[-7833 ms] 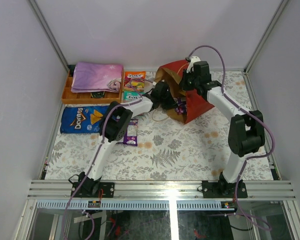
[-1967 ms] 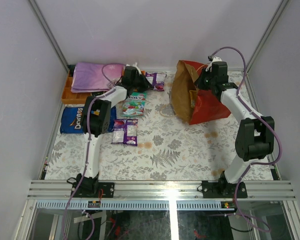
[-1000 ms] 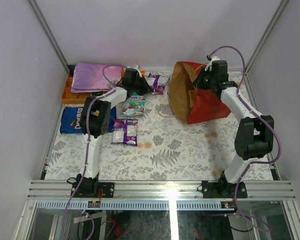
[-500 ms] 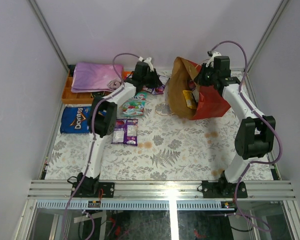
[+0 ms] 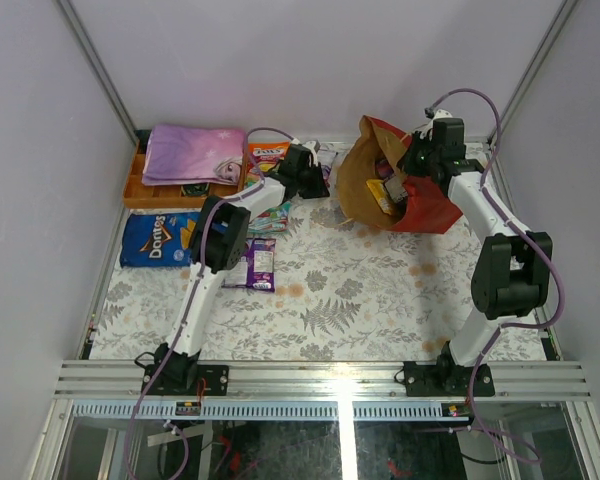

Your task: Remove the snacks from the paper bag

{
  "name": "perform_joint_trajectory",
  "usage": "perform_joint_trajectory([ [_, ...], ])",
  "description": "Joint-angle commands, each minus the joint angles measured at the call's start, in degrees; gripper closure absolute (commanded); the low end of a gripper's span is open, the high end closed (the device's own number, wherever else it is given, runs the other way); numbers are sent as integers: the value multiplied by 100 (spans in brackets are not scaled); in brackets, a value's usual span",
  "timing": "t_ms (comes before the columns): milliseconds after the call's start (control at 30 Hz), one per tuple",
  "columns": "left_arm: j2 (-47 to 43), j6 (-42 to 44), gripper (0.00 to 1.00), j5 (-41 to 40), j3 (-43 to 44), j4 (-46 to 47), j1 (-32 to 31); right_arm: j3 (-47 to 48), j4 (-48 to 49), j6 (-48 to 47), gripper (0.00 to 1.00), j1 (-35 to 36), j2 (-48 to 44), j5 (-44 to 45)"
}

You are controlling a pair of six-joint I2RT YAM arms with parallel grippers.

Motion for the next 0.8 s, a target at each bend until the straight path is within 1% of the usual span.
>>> perform_joint_trajectory([
  [0,-531,59,91,-62,-797,107,-87,-45,117,12,100,-101,-213,258],
  [167,-1267,111,90,-64,-1196,294,-82,-61,81,35,100,-214,-268,381],
  [267,-1607,90,85,-46,-1137,449,90,-90,83,51,100,-272,-350,526],
  [333,-1546,76,78,-43,-821,317,230,-113,101,91,100,-342,-398,579],
  [433,-1178,111,76,5,-82,-179,440,-84,72,219,100,-621,-428,554],
  [500,-989,188,73,-10,263,-284,512,-41,39,288,100,-830,-452,508],
  [533,-927,247,72,-63,313,-276,531,-15,23,276,97,-903,-469,508],
  [567,-851,314,69,-130,446,-266,535,21,-2,213,88,-933,-473,519],
  [600,-748,386,67,-190,576,-276,544,70,-16,132,75,-938,-473,497],
  [633,-632,449,64,-216,750,-316,546,112,-16,86,57,-939,-634,428],
  [667,-450,505,62,-223,914,-351,554,161,-15,50,36,-939,-685,383],
  [700,-338,561,58,-228,1057,-365,555,277,-64,12,22,-939,-712,344],
  [733,-206,620,54,-234,1204,-387,555,435,-161,-51,10,-934,-714,311],
  [767,-80,670,51,-242,1359,-433,553,668,-323,-126,2,-934,-706,301],
])
